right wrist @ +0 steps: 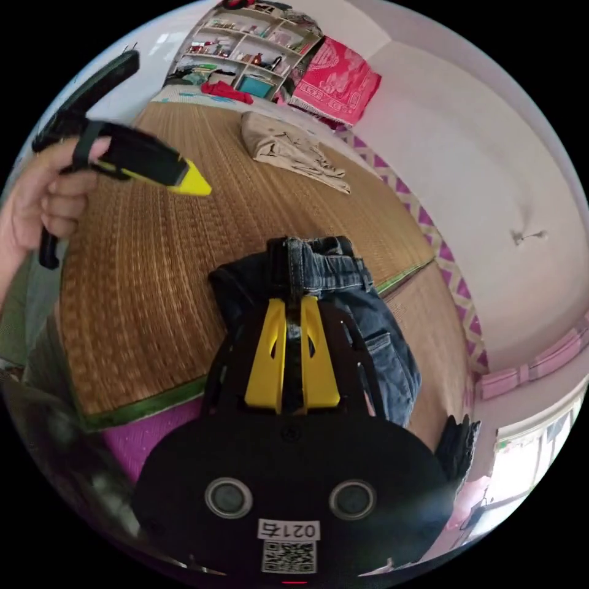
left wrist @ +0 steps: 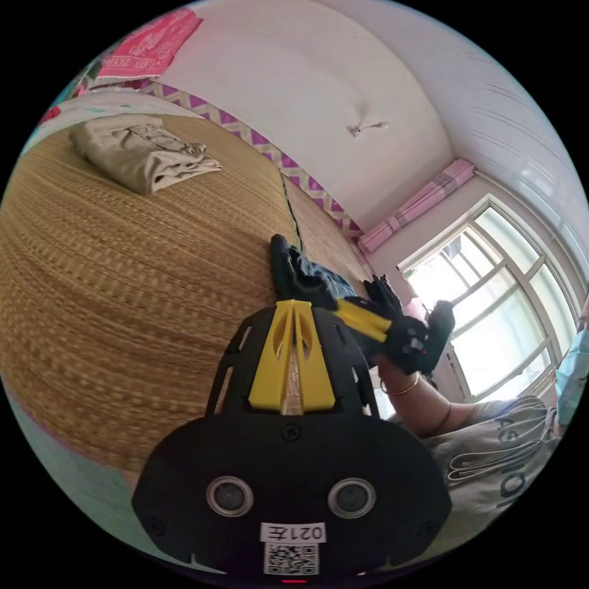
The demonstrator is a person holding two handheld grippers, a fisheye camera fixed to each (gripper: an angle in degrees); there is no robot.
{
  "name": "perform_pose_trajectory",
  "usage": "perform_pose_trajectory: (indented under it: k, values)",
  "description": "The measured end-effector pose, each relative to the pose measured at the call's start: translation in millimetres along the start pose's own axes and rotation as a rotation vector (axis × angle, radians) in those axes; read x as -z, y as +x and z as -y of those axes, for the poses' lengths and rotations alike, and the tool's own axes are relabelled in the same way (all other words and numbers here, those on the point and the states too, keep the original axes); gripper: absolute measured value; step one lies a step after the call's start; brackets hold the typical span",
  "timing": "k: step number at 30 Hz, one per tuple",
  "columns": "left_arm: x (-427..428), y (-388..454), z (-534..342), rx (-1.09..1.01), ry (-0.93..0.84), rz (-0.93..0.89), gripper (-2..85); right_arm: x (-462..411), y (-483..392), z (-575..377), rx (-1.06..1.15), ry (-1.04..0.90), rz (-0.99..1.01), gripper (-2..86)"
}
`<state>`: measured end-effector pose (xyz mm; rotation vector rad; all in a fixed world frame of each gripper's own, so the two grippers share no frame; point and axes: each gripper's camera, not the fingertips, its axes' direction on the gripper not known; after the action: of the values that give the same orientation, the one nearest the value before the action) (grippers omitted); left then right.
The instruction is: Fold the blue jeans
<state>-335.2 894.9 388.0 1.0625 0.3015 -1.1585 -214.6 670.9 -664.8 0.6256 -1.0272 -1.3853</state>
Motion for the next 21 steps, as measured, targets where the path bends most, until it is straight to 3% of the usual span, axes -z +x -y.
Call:
perform_pose_trajectory:
  k: [2, 5, 10, 12, 15, 17, 19, 21]
  values:
    - [14.2, -14.7, -9.8, -0.007, 0.003, 0.033, -0.9, 14.6, -14.3, 4.2, 0.009, 0.044, -0.115, 4.2]
    - [20.9, -24.4, -17.7, -0.036, 0.011, 0.027, -0.9, 25.8, -15.7, 10.6, -0.018, 0.072, -0.134, 4.1]
    - [-31.7, 3.0, 6.8, -0.114, 0.038, -0.313, -0.9, 6.4, -38.8, 1.7, 0.009, 0.098, -0.196, 4.3]
    - [-66.9, 23.8, 18.6, -0.154, -0.008, -0.36, -0.8, 5.5, -39.9, -1.6, 0.003, 0.095, -0.209, 4.6]
    - [-151.8, 19.7, 20.8, -0.153, -0.209, -0.141, -0.9, 10.2, -25.3, -13.9, -0.058, 0.111, -0.139, 5.3]
    - [-190.9, -8.4, 3.3, -0.159, -0.295, 0.017, -0.9, 25.7, -0.7, -35.9, -0.106, 0.108, 0.023, 5.3]
    - [-189.6, -49.5, -4.5, -0.027, -0.295, -0.132, -0.9, 44.6, 27.3, -66.3, -0.198, 0.139, 0.073, 5.4]
    - [-190.7, -52.2, -15.6, -0.02, -0.29, -0.144, -0.9, 58.9, 58.3, -102.1, -0.303, 0.153, 0.031, 5.8]
